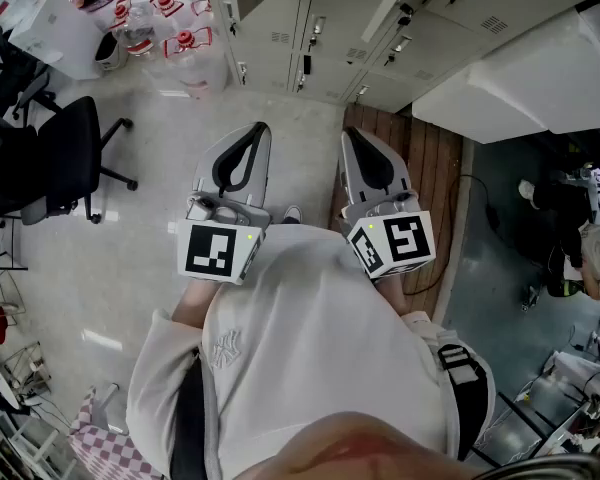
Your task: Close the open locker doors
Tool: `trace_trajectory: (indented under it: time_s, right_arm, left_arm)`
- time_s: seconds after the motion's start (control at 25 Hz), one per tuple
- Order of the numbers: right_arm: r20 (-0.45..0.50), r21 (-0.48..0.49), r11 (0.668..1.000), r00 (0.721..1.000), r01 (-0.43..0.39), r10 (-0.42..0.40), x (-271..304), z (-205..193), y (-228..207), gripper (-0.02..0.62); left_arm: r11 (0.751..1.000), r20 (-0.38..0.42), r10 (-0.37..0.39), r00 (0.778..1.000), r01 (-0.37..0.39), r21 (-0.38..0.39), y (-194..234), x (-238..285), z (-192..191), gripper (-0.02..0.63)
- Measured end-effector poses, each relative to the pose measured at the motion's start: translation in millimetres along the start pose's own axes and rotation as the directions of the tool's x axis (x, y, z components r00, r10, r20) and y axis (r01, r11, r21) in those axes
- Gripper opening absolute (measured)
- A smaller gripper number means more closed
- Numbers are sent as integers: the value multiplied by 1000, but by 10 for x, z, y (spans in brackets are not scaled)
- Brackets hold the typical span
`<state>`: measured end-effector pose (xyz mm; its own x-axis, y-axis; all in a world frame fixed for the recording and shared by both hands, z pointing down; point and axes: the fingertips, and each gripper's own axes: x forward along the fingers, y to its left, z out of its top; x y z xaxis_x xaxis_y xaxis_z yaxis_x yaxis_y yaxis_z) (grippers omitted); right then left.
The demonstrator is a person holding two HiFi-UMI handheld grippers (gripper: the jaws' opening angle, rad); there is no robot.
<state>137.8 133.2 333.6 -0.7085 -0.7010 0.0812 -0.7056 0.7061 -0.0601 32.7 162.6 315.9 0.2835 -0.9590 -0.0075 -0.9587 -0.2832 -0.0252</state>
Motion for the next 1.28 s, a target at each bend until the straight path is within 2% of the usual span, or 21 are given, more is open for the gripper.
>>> trace_trajectory:
  time_s: [0.68,0.84,1.0,1.28]
  right_arm:
    - [5,5,999,999,-38,38,-57,-15,-8,17]
    - [26,17,997,997,-72,72,-45,43,24,17]
    - [47,63,994,995,-88,85,37,63,21,17]
    - [14,68,994,997,-81,80,473,3,95,17]
  left_arm:
    - [1000,8,25,1000,-25,8,-87,-30,19,2]
    - [999,11,32,999,-32,5,-71,-21,16,2]
    - [999,2,42,999,-42,-2,16,-20,-33,2]
    - [998,-1,54,999,-54,-16,456,101,-75,2]
